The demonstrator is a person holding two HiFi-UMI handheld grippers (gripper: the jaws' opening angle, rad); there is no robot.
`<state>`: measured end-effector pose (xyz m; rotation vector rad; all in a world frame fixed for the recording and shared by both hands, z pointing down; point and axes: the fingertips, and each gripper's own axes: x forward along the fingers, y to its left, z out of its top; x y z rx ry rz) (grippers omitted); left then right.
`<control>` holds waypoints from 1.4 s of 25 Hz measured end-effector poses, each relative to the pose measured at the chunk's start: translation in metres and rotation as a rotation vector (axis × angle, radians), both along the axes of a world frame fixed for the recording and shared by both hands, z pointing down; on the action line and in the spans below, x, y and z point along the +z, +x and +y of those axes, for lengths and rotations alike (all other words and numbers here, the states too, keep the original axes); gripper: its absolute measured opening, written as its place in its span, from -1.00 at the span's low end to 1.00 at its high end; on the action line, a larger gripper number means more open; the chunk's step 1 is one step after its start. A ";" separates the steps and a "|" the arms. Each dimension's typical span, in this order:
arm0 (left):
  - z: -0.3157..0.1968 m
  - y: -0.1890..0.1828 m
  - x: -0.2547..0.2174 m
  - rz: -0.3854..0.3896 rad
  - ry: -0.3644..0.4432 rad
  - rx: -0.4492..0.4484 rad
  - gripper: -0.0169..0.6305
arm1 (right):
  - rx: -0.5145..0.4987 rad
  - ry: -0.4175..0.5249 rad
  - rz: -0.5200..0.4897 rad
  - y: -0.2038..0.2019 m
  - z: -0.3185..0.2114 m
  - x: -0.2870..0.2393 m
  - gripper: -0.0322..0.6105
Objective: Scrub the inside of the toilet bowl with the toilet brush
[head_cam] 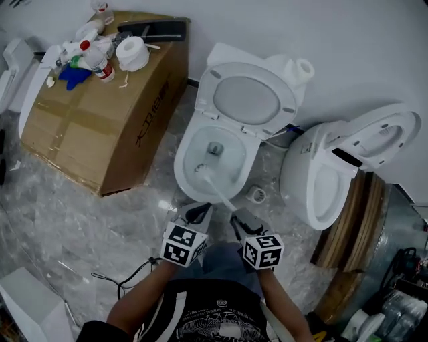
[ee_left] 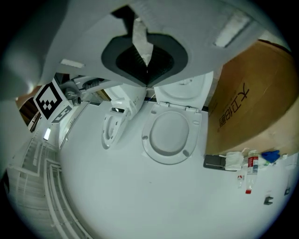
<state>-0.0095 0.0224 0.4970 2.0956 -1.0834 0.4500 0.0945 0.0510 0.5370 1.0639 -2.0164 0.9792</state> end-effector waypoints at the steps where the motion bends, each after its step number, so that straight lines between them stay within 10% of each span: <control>1: -0.005 -0.004 0.007 0.004 -0.012 -0.007 -0.96 | -0.006 -0.015 0.003 -0.004 -0.004 0.007 -0.44; 17: -0.041 0.013 0.085 0.002 -0.110 0.068 -0.96 | -0.082 -0.237 0.082 0.009 -0.022 0.125 -0.44; 35: -0.087 0.055 0.089 0.050 -0.139 0.051 -0.96 | -0.010 -0.165 0.229 0.086 -0.095 0.122 -0.44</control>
